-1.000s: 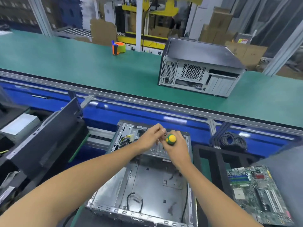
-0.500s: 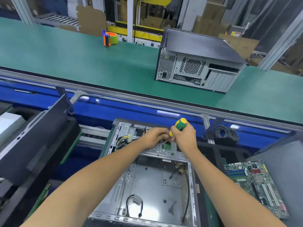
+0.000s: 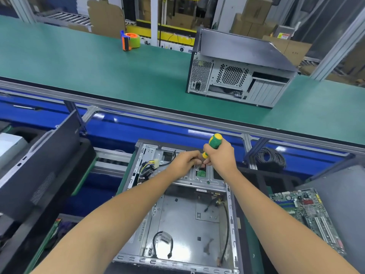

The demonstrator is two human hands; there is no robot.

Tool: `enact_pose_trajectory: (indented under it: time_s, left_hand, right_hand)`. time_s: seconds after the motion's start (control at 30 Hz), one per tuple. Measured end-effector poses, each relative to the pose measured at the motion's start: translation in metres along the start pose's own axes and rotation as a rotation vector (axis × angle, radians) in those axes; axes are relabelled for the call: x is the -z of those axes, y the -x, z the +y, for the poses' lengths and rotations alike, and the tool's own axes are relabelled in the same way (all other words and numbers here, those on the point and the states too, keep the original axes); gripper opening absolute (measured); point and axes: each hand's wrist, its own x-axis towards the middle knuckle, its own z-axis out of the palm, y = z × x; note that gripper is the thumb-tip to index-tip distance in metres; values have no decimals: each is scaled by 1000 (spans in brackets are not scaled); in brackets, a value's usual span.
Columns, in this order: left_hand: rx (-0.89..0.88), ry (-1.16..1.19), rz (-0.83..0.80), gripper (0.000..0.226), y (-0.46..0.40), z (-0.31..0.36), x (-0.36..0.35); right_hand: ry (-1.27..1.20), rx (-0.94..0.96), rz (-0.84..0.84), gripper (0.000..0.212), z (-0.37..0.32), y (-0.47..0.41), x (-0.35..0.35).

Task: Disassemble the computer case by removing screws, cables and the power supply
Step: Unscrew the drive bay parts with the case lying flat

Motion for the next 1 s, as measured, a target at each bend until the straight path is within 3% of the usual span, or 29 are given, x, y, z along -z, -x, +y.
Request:
enact_pose_trajectory:
  time_s: [0.67,0.83,1.0]
  left_hand:
    - [-4,-113,6,12,3,-3,-5]
    - [-22,-80,-6,19,4,-1,-7]
    - [35,-9,-10,19,3,3,-6]
  right_hand:
    - [48,-28,-43,22,-7,-6,-1]
    - [70,-31,-93,28,-21,-7,8]
    - [427,67,-155,19,-59,-24,18]
